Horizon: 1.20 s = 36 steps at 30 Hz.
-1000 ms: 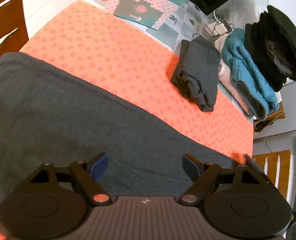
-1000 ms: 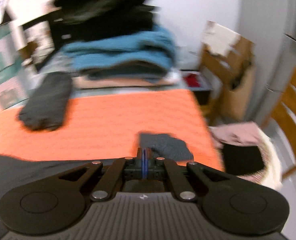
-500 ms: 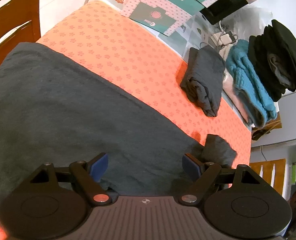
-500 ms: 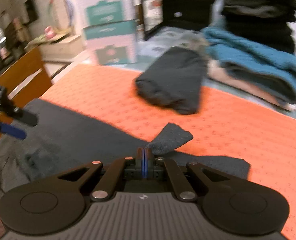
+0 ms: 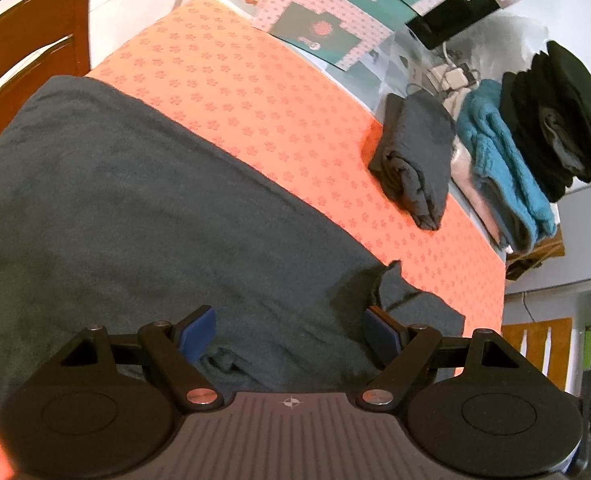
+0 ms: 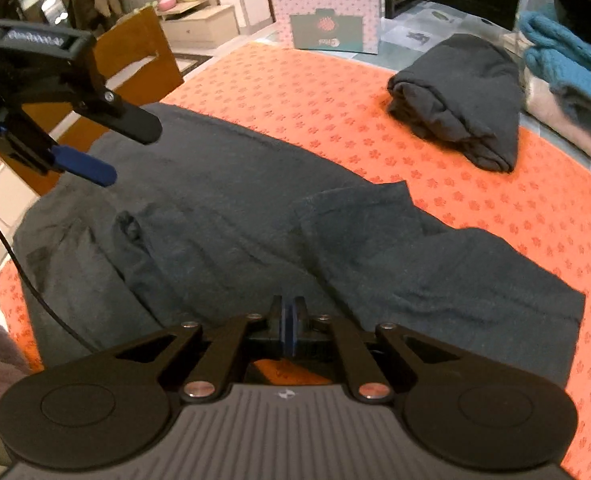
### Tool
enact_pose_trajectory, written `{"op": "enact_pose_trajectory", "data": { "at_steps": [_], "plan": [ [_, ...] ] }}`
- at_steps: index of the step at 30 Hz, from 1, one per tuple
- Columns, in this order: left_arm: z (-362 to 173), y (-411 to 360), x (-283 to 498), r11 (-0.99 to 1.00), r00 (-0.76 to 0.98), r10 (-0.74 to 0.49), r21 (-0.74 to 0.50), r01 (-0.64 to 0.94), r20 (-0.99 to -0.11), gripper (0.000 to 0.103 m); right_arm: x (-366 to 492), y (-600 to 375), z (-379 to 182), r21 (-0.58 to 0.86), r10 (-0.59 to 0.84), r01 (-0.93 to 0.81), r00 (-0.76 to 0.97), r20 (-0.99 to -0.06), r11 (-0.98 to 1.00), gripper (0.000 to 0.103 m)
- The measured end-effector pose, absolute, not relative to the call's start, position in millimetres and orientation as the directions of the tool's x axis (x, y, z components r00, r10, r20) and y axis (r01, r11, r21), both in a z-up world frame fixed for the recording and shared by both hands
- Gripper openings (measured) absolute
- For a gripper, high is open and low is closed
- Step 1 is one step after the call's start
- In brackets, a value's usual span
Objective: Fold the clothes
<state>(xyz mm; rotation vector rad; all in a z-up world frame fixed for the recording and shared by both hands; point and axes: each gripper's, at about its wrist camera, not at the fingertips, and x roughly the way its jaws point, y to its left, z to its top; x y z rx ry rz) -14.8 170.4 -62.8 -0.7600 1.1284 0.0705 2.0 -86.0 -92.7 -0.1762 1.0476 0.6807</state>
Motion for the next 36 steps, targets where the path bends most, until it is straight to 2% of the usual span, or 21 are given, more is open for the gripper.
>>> {"op": "enact_pose_trajectory", "data": {
  "at_steps": [2,3,9,14,20,26,28,29,30,36],
  "plan": [
    [-62,164,-11,0.760,0.452,-0.325,-0.514,-0.398,-0.831,0.083,1,-92,-89,0.179,0.430,-0.576,0.335,-0.839,0.798,0.014],
    [-62,160,-9,0.764,0.451,-0.329,-0.515,-0.389,-0.830,0.083,1,-97,-87,0.179,0.425,-0.561,0.345,-0.837,0.808,0.015],
    [-64,129,12,0.817,0.418,-0.360,-0.498,-0.289,-0.834,0.083,10,-133,-81,0.196,0.387,-0.446,0.392,-0.835,0.873,0.016],
    [-72,102,40,0.845,0.390,-0.388,-0.491,-0.212,-0.835,0.081,9,-168,-81,0.209,0.349,-0.341,0.429,-0.833,0.917,0.021],
    [-88,75,72,0.862,0.377,-0.409,-0.487,-0.140,-0.831,0.075,2,-201,-88,0.214,0.307,-0.245,0.448,-0.840,0.945,0.022],
    [-116,57,91,0.896,0.358,-0.384,-0.437,-0.080,-0.851,0.054,-7,-223,-93,0.207,0.266,-0.175,0.454,-0.850,0.963,0.022],
    [-124,53,93,0.895,0.333,-0.398,-0.441,-0.061,-0.855,0.035,-9,-230,-95,0.204,0.254,-0.157,0.452,-0.855,0.966,0.022],
    [-127,51,94,0.895,0.322,-0.404,-0.442,-0.052,-0.856,0.016,-10,-232,-96,0.202,0.249,-0.149,0.450,-0.858,0.968,0.022],
    [-128,49,93,0.897,0.316,-0.406,-0.440,-0.044,-0.858,0.009,-10,-234,-97,0.200,0.243,-0.142,0.448,-0.860,0.969,0.022],
    [-111,62,77,0.892,0.386,-0.393,-0.448,-0.060,-0.835,0.005,-7,-233,-97,0.192,0.231,-0.131,0.455,-0.860,0.973,0.022]
  ]
}}
